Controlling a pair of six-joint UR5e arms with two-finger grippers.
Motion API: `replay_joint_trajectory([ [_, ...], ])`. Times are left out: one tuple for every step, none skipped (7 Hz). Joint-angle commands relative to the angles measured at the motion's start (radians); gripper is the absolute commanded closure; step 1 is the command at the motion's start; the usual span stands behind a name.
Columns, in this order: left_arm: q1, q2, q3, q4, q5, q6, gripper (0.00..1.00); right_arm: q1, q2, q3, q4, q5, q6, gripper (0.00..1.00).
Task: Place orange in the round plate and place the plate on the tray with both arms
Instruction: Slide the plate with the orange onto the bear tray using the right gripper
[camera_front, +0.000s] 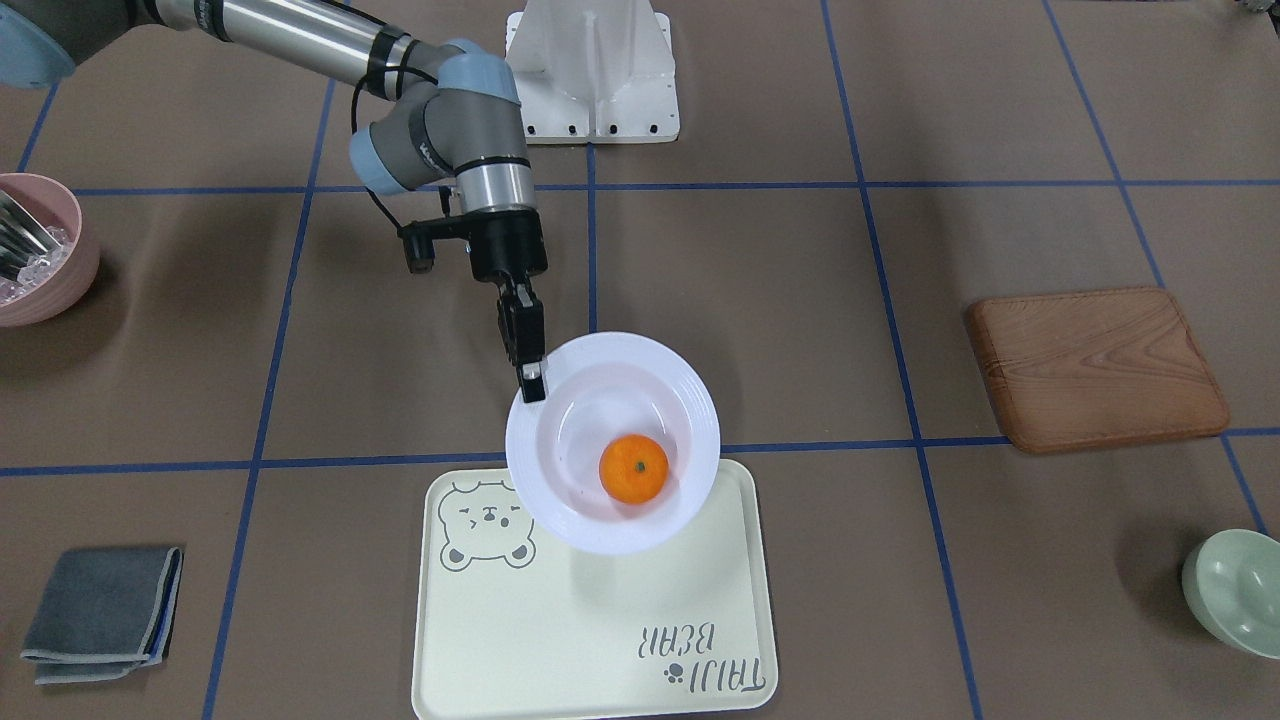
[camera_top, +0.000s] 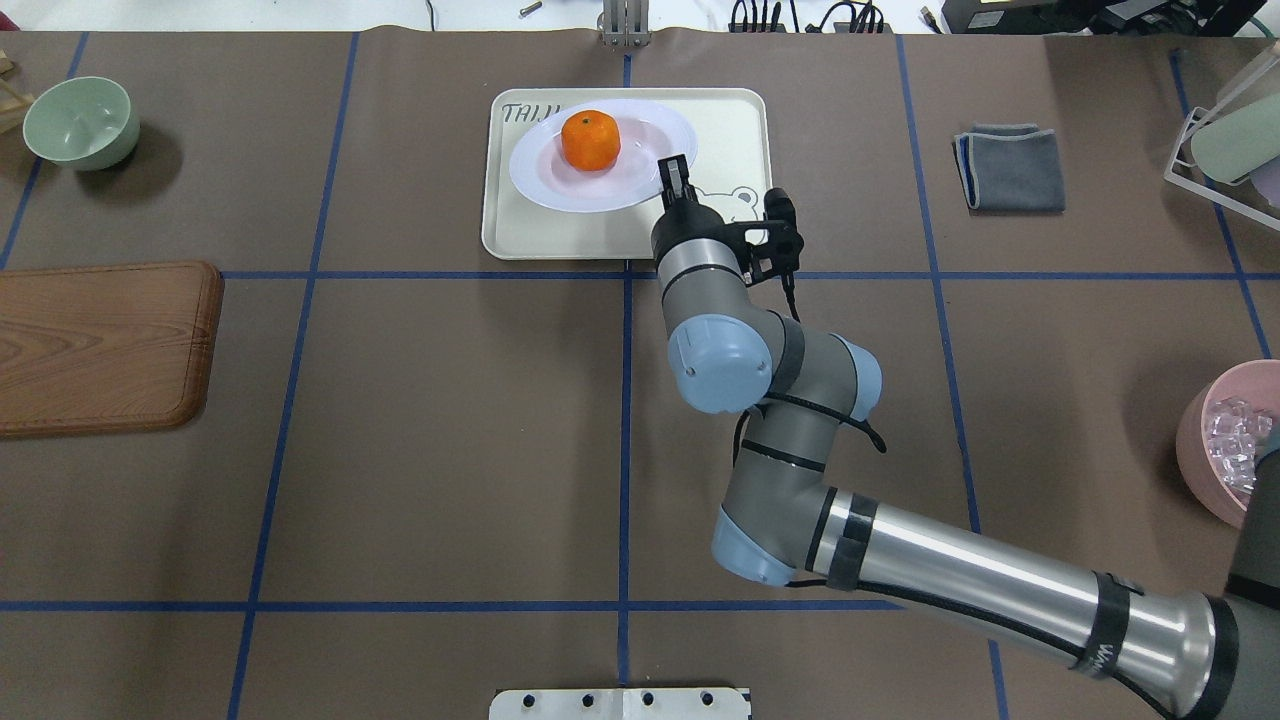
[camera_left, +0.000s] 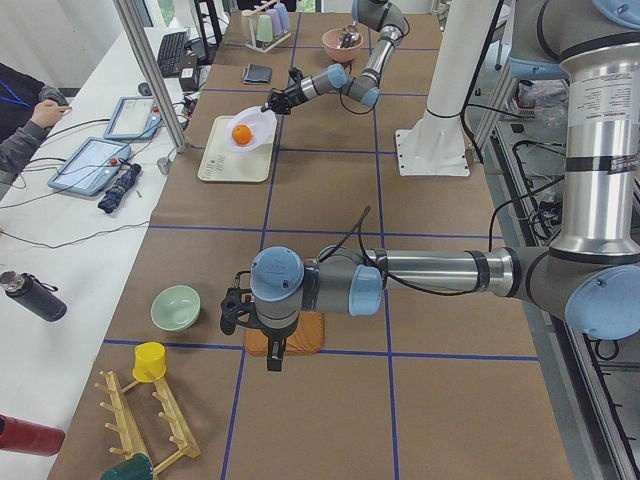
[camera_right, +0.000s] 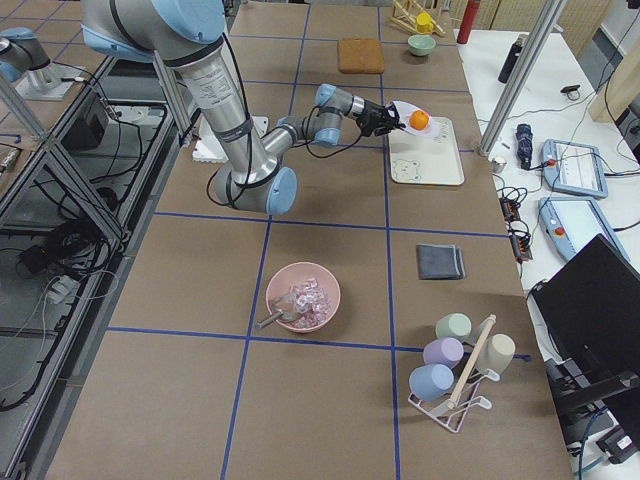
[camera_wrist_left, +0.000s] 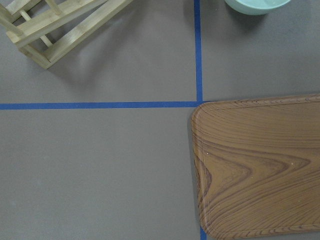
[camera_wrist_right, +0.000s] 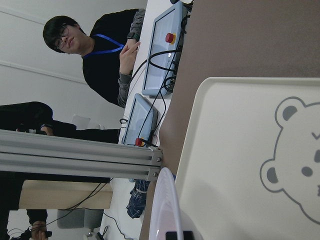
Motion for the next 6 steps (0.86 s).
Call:
replay_joint_trajectory([
  [0.0,0.001,-0.004,0.0,0.0,-0.001,0.02,0.038,0.115,-0.224,-0.004,0.018,0.083,1.0],
  [0.0,0.001,-0.008,0.0,0.0,-0.001,0.02,0.038,0.145,-0.307,-0.004,0.012,0.092,1.0],
  [0.002,0.001,-0.008,0.0,0.0,-0.001,0.02,0.04,0.145,-0.316,-0.004,0.013,0.091,1.0],
  [0.002,0.001,-0.008,0.0,0.0,-0.001,0.02,0.037,0.145,-0.308,-0.006,0.027,0.08,0.84],
  [0.002,0.001,-0.008,0.0,0.0,-0.001,0.02,0.034,0.133,-0.264,-0.006,0.065,0.01,0.01],
  [0.002,0.001,-0.008,0.0,0.0,-0.001,0.02,0.024,0.098,-0.189,-0.009,0.11,-0.11,0.0],
])
